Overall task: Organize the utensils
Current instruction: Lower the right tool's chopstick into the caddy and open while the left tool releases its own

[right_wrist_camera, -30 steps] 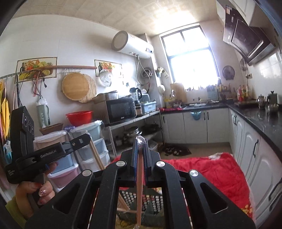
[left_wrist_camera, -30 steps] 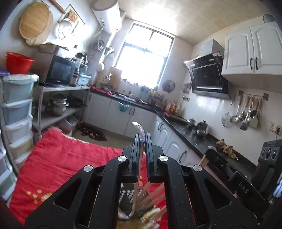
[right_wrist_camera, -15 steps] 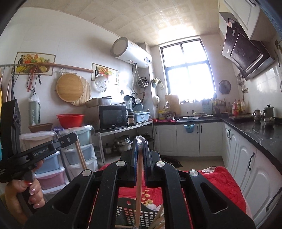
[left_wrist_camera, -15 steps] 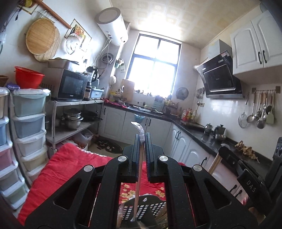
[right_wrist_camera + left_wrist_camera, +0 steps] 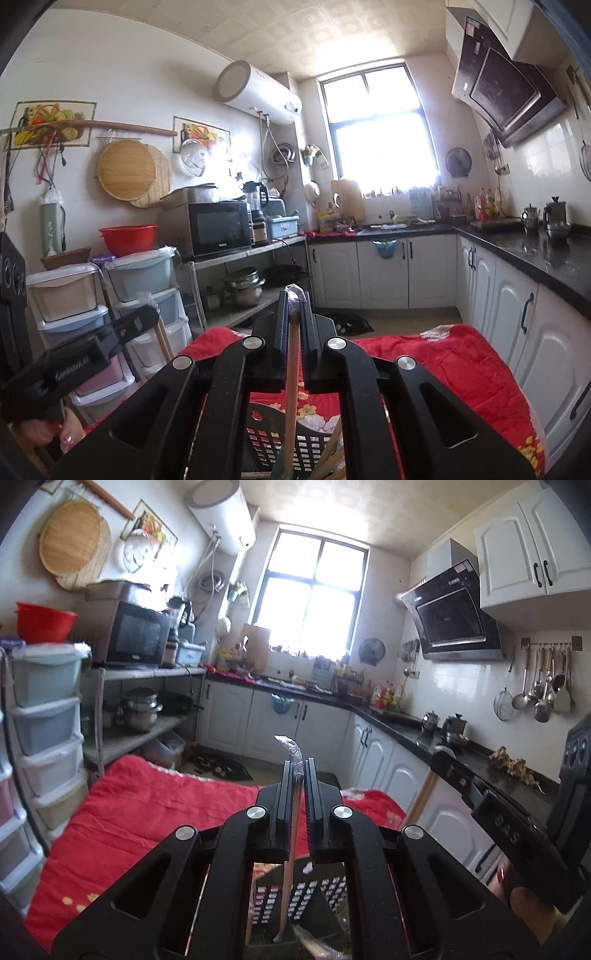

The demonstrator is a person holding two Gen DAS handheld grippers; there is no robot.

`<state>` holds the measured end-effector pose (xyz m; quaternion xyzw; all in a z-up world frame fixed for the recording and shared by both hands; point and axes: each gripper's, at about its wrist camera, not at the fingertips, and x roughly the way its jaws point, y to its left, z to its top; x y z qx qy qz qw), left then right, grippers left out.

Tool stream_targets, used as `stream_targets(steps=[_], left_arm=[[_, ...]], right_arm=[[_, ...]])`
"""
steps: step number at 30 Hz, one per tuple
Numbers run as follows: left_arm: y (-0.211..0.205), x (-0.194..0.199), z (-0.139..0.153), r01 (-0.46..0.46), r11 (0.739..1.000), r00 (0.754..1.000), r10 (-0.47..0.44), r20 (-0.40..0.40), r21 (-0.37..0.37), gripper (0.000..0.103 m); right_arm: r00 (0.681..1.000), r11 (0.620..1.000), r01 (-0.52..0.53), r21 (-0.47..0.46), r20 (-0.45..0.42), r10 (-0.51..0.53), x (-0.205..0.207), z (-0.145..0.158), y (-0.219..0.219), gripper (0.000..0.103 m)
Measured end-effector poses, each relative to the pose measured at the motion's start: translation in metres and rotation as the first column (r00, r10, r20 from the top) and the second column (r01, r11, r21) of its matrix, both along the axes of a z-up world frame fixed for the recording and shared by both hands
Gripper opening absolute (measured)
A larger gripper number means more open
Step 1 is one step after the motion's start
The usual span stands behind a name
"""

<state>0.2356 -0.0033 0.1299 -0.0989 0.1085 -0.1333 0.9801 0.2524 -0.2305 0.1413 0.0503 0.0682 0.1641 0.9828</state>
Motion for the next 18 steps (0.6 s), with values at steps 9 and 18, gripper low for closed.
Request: stream_targets(steps=[9,18], left_arm=[[0.016,0.004,-0.017,0.036,0.998,0.998,-0.039,-0.059,-0.051,0.003],[0.029,0.005,-0.022,0.061,0.994,0.993,-0.069,-0.091,-0.086,0.003]], right_arm=[[0.998,1.0,0.007,0.025,-0.062,-0.006,0.005,-0.011,0.005,0.006],[0.998,1.0,0.004,0.009,-0.059,-0.003,-0.001,-0.014,0.009,0.026]])
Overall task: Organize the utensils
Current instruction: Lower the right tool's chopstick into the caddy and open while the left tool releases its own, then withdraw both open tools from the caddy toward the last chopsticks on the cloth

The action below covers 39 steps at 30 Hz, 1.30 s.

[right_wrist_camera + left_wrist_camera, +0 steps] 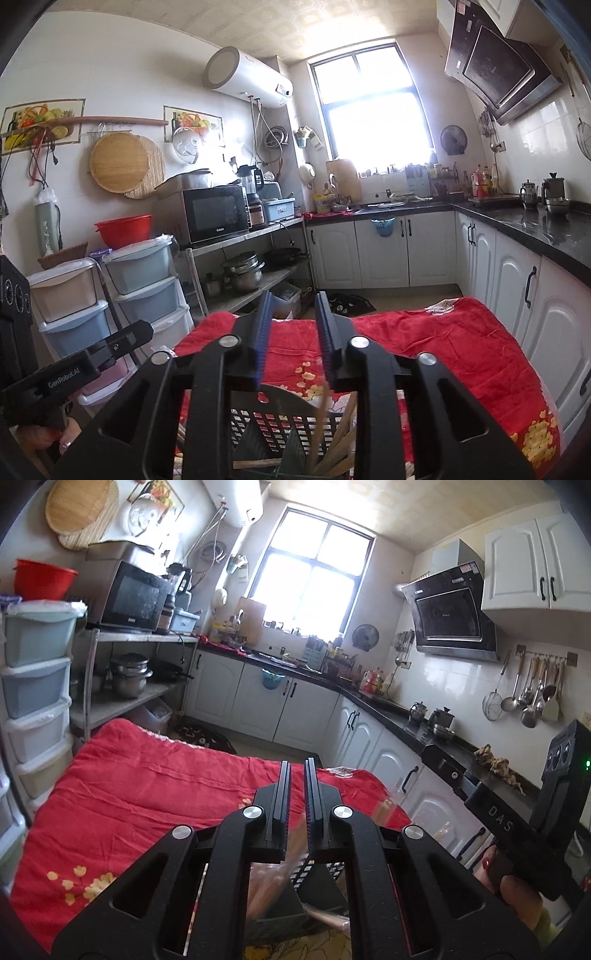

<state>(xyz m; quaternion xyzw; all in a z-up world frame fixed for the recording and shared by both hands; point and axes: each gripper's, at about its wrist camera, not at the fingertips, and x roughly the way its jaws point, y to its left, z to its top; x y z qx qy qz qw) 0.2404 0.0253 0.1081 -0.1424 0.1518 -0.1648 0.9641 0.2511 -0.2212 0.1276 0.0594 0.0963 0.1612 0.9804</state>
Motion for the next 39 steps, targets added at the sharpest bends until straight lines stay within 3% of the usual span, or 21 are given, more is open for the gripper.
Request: stream_targets(steps=[5,10,19,27,39], left_arm=[[0.007,-0.008,0.004,0.014,0.999,1.0,-0.014,0.0,-0.037,0.021],[0.003,-0.021,0.007,0.016,1.0,1.0,-0.016,-0.01,-0.021,0.042],[0.011,-0.04,-0.005,-0.013,0.999,0.996,0.01,-0.083,-0.036,0.063],[0.021,-0.052,-0.032,-0.044,0.998,0.985,0.036,-0.167,-0.041,0.073],[0.02,-0.066,-0.049,-0.071,0.997,0.973,0.064,-0.222,-0.025,0.087]], right_arm=[[1.0,1.0,0.024,-0.006,-0.004,-0.024,-0.01,0.0,-0.007,0.036],[0.997,0.999,0.032,0.001,-0.064,-0.032,-0.017,-0.005,-0.018,0.042],[0.988,1.0,0.004,-0.007,-0.152,-0.005,-0.032,-0.023,-0.025,0.051],[0.976,0.999,-0.008,-0.034,-0.217,0.0,-0.044,-0.044,-0.028,0.056],[0.968,0.999,-0.012,-0.043,-0.25,0.0,-0.065,-0.056,-0.036,0.066]])
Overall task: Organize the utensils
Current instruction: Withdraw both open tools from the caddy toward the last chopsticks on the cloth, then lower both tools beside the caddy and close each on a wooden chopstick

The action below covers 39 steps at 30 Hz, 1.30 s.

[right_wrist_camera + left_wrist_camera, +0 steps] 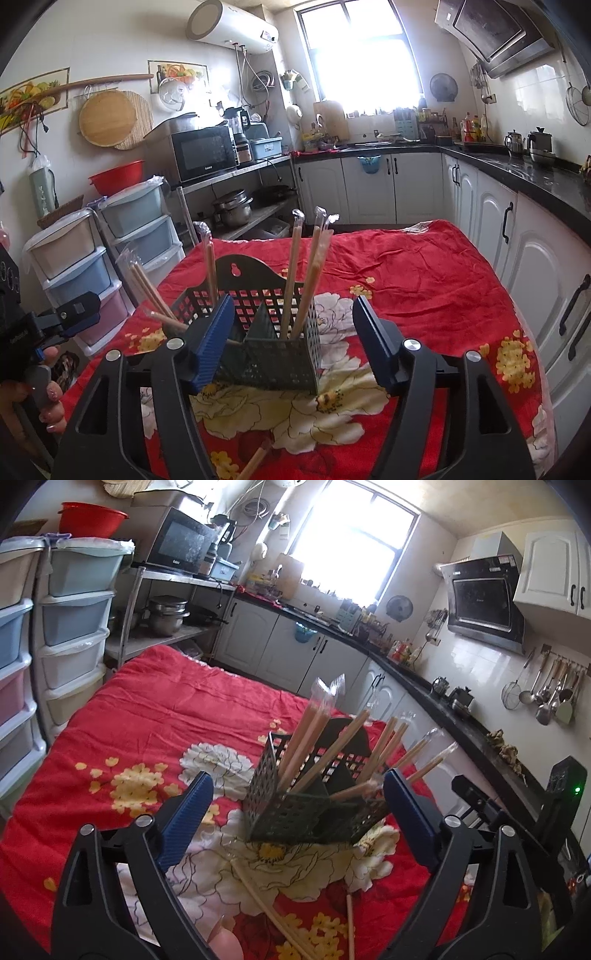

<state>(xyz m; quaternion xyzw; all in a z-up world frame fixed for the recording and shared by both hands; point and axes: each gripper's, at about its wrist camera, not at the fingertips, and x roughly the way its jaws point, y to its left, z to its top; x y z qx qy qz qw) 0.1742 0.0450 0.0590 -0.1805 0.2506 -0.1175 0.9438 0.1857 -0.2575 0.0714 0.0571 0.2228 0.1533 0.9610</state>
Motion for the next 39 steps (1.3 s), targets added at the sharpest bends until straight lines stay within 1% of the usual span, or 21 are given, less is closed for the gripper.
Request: stream_targets(steps=[4,8,16,23,27,29,31,35,37,39], left_arm=[[-0.003,-0.004,-0.006,-0.003,1.0,1.0,0.004,-0.021,0.021,0.092],[-0.005,-0.006,-0.015,-0.009,0.999,0.998,0.012,-0.056,0.042,0.092],[-0.009,-0.008,-0.034,-0.019,0.998,0.993,0.027,-0.119,0.068,0.092],[-0.005,-0.005,-0.053,-0.03,0.997,0.982,0.042,-0.183,0.067,0.092],[-0.002,-0.003,-0.063,-0.034,0.998,0.977,0.045,-0.207,0.059,0.092],[0.0,-0.002,-0.069,-0.037,0.998,0.974,0.045,-0.224,0.043,0.092],[0.001,-0.001,-0.074,-0.036,0.999,0.97,0.044,-0.241,0.036,0.092],[0.002,0.002,-0.086,-0.038,0.999,0.962,0.042,-0.271,0.023,0.092],[0.002,0.003,-0.092,-0.032,0.999,0.957,0.034,-0.287,0.011,0.086],[0.001,0.005,-0.097,-0.026,1.0,0.953,0.025,-0.302,0.001,0.082]], right_arm=[[1.0,1.0,-0.01,-0.002,-0.01,0.01,-0.007,-0.003,-0.002,0.07],[0.999,1.0,-0.025,-0.007,-0.028,0.025,-0.013,-0.009,0.0,0.071],[0.993,0.997,-0.079,-0.028,-0.093,0.076,-0.018,-0.026,0.011,0.072],[0.974,0.985,-0.164,-0.055,-0.165,0.153,-0.021,-0.044,0.03,0.072],[0.955,0.975,-0.211,-0.066,-0.225,0.192,-0.022,-0.06,0.04,0.072],[0.947,0.97,-0.23,-0.075,-0.248,0.205,-0.023,-0.065,0.046,0.07],[0.937,0.965,-0.248,-0.082,-0.272,0.218,-0.024,-0.071,0.051,0.065],[0.92,0.96,-0.267,-0.082,-0.317,0.228,-0.026,-0.083,0.057,0.062],[0.911,0.959,-0.272,-0.08,-0.344,0.23,-0.025,-0.089,0.059,0.057],[0.9,0.958,-0.276,-0.078,-0.372,0.229,-0.024,-0.096,0.06,0.055]])
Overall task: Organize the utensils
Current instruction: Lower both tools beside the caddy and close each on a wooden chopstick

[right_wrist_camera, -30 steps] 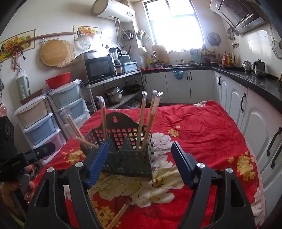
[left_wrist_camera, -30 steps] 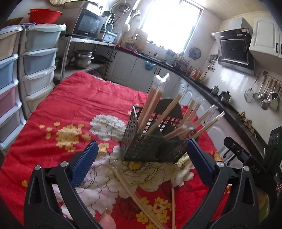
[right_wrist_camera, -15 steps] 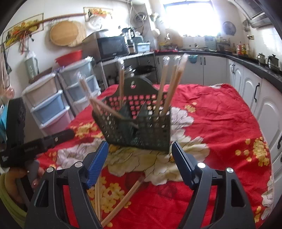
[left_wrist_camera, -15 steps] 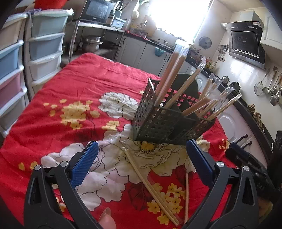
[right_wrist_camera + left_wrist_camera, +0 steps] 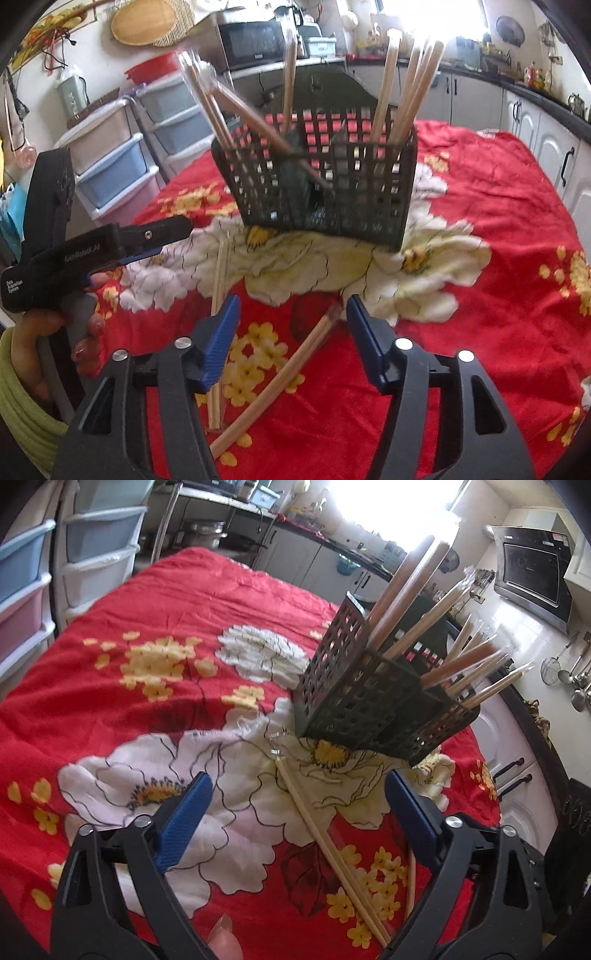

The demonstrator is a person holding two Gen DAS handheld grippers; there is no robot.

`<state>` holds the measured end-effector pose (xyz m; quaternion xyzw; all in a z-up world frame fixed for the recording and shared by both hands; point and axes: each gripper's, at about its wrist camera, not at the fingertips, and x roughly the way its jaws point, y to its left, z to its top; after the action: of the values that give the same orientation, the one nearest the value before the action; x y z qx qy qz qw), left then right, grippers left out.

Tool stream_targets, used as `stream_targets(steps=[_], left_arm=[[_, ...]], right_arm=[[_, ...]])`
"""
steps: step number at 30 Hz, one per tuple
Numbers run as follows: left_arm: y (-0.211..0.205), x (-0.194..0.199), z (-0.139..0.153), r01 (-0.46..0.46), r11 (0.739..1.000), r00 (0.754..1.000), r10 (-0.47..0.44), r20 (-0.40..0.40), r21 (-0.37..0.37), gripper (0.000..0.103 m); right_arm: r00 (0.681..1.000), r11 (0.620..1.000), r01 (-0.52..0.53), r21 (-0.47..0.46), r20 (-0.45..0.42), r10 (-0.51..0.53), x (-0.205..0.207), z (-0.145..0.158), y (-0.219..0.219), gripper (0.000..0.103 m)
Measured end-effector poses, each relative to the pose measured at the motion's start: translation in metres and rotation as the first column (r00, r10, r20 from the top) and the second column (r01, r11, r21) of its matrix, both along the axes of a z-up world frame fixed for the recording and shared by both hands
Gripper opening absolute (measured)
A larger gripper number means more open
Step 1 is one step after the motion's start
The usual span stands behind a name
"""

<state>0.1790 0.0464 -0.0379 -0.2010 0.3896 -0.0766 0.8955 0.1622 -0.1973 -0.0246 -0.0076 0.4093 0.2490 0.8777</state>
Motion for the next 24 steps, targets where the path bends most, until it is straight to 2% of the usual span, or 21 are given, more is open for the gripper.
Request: stream_targets(steps=[4,10,15,24], left_arm=[[-0.003,0.003,-0.009,0.026,0.999,0.999,-0.027,-0.026,-0.032,0.072],[-0.005,0.01,-0.02,0.058,0.992,0.996,-0.064,-0.059,-0.11,0.063],[-0.008,0.023,-0.03,0.071,0.988,0.993,-0.083,-0.088,-0.135,0.054],[0.0,0.048,-0.041,0.053,0.978,0.99,-0.077,-0.114,-0.201,0.05]], right_arm=[[0.999,1.0,0.007,-0.009,-0.042,-0.007,0.004,-0.009,0.001,0.049],[0.996,1.0,0.012,-0.015,-0.091,-0.013,0.009,-0.02,0.0,0.042],[0.993,1.0,0.007,-0.021,-0.117,-0.01,0.01,-0.027,0.004,0.04],[0.987,1.0,0.026,-0.014,-0.158,-0.028,0.016,-0.035,0.004,0.038]])
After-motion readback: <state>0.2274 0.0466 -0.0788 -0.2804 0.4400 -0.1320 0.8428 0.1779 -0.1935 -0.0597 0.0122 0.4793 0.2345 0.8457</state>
